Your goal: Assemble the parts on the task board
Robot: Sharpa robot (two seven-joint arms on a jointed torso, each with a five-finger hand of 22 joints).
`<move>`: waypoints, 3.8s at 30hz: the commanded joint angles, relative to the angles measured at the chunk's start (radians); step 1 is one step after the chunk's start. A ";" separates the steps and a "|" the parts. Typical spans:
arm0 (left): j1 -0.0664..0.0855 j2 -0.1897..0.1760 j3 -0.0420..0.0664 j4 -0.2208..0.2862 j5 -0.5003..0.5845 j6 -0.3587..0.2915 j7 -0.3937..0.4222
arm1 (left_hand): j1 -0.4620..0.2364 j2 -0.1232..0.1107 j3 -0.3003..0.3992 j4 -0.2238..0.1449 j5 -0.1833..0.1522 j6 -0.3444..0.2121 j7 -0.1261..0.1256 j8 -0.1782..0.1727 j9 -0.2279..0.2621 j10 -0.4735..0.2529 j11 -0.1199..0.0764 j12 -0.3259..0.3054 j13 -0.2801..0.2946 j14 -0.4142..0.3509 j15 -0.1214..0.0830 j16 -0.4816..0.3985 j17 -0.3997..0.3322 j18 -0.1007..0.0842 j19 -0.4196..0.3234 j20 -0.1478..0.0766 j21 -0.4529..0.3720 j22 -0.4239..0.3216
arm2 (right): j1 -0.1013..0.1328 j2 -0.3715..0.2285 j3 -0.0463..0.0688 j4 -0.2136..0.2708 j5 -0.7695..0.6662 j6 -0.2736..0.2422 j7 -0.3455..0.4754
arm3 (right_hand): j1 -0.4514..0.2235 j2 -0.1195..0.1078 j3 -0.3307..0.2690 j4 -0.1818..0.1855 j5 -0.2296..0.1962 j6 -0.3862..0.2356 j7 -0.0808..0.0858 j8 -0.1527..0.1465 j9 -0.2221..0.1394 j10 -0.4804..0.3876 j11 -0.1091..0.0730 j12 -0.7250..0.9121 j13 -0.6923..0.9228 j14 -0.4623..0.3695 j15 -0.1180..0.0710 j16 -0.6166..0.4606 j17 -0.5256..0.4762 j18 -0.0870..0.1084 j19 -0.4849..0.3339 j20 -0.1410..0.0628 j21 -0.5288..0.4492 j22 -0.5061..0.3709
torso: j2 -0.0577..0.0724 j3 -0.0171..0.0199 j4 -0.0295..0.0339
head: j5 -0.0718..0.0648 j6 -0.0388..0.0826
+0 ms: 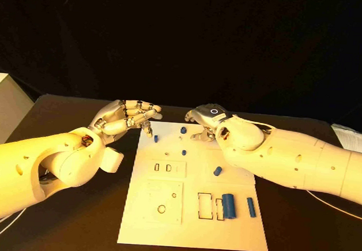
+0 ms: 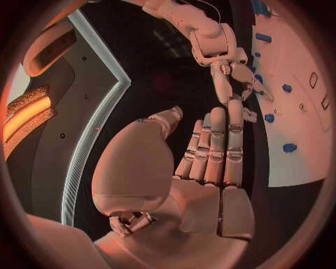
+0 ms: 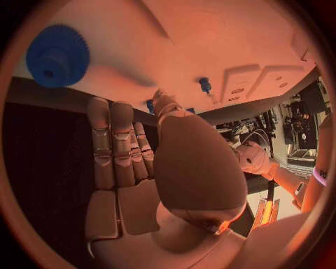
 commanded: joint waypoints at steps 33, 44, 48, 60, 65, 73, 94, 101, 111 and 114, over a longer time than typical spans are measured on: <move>0.002 0.004 0.000 -0.028 0.002 0.016 0.004 | -0.002 0.011 -0.001 -0.001 0.005 -0.009 0.013 -0.005 0.002 -0.010 -0.001 -0.004 0.002 -0.003 0.003 0.001 0.000 0.014 -0.009 0.003 0.011 0.003 | 0.023 -0.227 0.027 0.070 0.410 0.087 0.003 | -0.021 0.027 -0.042 -0.006 0.107 -0.005 0.025 0.093 0.039 0.541 -0.051 1.389 1.367 0.174 -0.036 0.641 0.878 -0.115 0.317 -0.028 0.559 0.703 | -0.015 0.0130 -0.0245 | -0.002 0.009; 0.002 0.005 0.000 -0.028 0.002 0.018 0.003 | -0.002 0.011 -0.001 -0.001 0.005 -0.009 0.013 -0.005 0.002 -0.010 -0.001 -0.004 0.002 -0.003 0.003 0.001 0.000 0.014 -0.009 0.003 0.011 0.003 | 0.010 -0.192 0.025 0.044 0.401 0.089 -0.008 | -0.019 0.037 -0.034 -0.008 0.106 0.004 0.025 0.104 0.042 0.545 -0.050 1.394 1.374 0.175 -0.035 0.645 0.886 -0.118 0.323 -0.026 0.571 0.717 | -0.010 0.0161 -0.0213 | -0.005 0.001; 0.002 0.004 0.000 -0.029 0.002 0.018 0.003 | -0.002 0.011 -0.001 -0.001 0.005 -0.009 0.013 -0.005 0.002 -0.010 -0.001 -0.004 0.002 -0.003 0.003 0.001 0.000 0.014 -0.009 0.003 0.011 0.003 | 0.008 -0.189 0.024 0.043 0.389 0.089 -0.011 | -0.019 0.039 -0.030 -0.009 0.105 0.010 0.025 0.110 0.043 0.546 -0.050 1.395 1.375 0.175 -0.035 0.647 0.889 -0.119 0.325 -0.025 0.575 0.723 | -0.009 0.0170 -0.0234 | -0.004 0.000; 0.002 0.005 0.000 -0.030 0.002 0.019 0.002 | -0.002 0.011 -0.001 -0.001 0.005 -0.009 0.013 -0.005 0.002 -0.010 -0.001 -0.004 0.002 -0.003 0.003 0.001 0.000 0.014 -0.009 0.003 0.011 0.003 | 0.004 -0.179 0.023 0.035 0.383 0.095 -0.013 | -0.014 0.048 -0.017 -0.011 0.108 0.024 0.024 0.119 0.044 0.546 -0.051 1.395 1.376 0.175 -0.036 0.648 0.889 -0.119 0.326 -0.025 0.578 0.726 | -0.010 0.0169 -0.0225 | -0.005 -0.004; 0.002 0.005 0.000 -0.031 0.002 0.018 0.001 | -0.002 0.011 -0.001 -0.001 0.005 -0.009 0.013 -0.005 0.002 -0.010 -0.001 -0.004 0.002 -0.003 0.003 0.001 0.000 0.014 -0.009 0.003 0.011 0.003 | 0.003 -0.175 0.022 0.030 0.383 0.098 -0.014 | -0.013 0.052 -0.011 -0.011 0.110 0.028 0.023 0.121 0.044 0.545 -0.052 1.393 1.375 0.175 -0.036 0.648 0.889 -0.119 0.326 -0.026 0.578 0.728 | -0.010 0.0159 -0.0231 | -0.005 -0.003; 0.002 0.005 0.000 -0.031 0.002 0.019 0.001 | -0.002 0.012 -0.001 -0.001 0.005 -0.010 0.014 -0.005 0.003 -0.011 -0.001 -0.003 0.003 -0.003 0.003 0.000 -0.001 0.014 -0.011 0.003 0.014 0.005 | -0.001 -0.163 0.021 0.014 0.383 0.103 -0.013 | -0.013 0.061 0.001 -0.010 0.116 0.032 0.023 0.122 0.043 0.545 -0.052 1.394 1.376 0.175 -0.037 0.648 0.890 -0.120 0.327 -0.026 0.580 0.731 | -0.010 0.0165 -0.0221 | -0.004 -0.009; 0.002 0.005 0.000 -0.033 0.002 0.026 -0.002 | -0.002 0.012 -0.001 -0.001 0.005 -0.010 0.014 -0.005 0.003 -0.011 -0.001 -0.003 0.003 -0.003 0.003 0.000 -0.001 0.014 -0.011 0.003 0.014 0.005 | -0.004 -0.155 0.020 0.018 0.311 0.082 -0.019 | 0.001 0.066 0.061 -0.021 0.138 0.067 0.021 0.119 0.030 0.548 -0.055 1.394 1.380 0.175 -0.041 0.649 0.892 -0.121 0.329 -0.029 0.586 0.740 | -0.011 0.0166 -0.0240 | -0.001 -0.012; 0.002 0.005 0.000 -0.035 0.002 0.028 -0.002 | -0.002 0.012 -0.001 -0.001 0.005 -0.010 0.014 -0.005 0.003 -0.011 -0.001 -0.003 0.003 -0.003 0.003 0.000 -0.001 0.014 -0.011 0.003 0.014 0.005 | -0.005 -0.165 0.020 0.064 0.235 0.031 -0.021 | -0.002 0.057 0.082 -0.020 0.156 0.085 0.020 0.117 0.026 0.553 -0.055 1.397 1.385 0.175 -0.042 0.650 0.894 -0.123 0.333 -0.030 0.593 0.747 | -0.011 0.0176 -0.0246 | 0.003 -0.009; 0.001 0.008 0.000 -0.038 0.002 0.029 -0.003 | -0.002 0.013 -0.002 -0.001 0.005 -0.011 0.014 -0.005 0.004 -0.013 -0.001 -0.002 0.004 -0.003 0.003 -0.001 -0.001 0.014 -0.013 0.004 0.017 0.007 | 0.002 -0.154 0.022 0.159 0.129 -0.013 -0.047 | -0.009 0.048 0.090 -0.018 0.161 0.092 0.019 0.115 0.022 0.557 -0.056 1.401 1.390 0.175 -0.043 0.651 0.895 -0.125 0.339 -0.031 0.600 0.756 | -0.011 0.0157 -0.0222 | 0.004 -0.004; 0.001 0.009 0.000 -0.038 0.003 0.030 -0.004 | -0.002 0.013 -0.002 -0.001 0.005 -0.011 0.014 -0.005 0.004 -0.013 -0.001 -0.002 0.004 -0.003 0.003 -0.001 -0.001 0.014 -0.013 0.004 0.017 0.007 | 0.003 -0.139 0.023 0.178 0.099 -0.013 -0.050 | -0.009 0.047 0.090 -0.018 0.161 0.093 0.019 0.115 0.022 0.557 -0.056 1.401 1.390 0.175 -0.044 0.651 0.895 -0.126 0.340 -0.031 0.601 0.757 | -0.010 0.0159 -0.0209 | 0.006 -0.001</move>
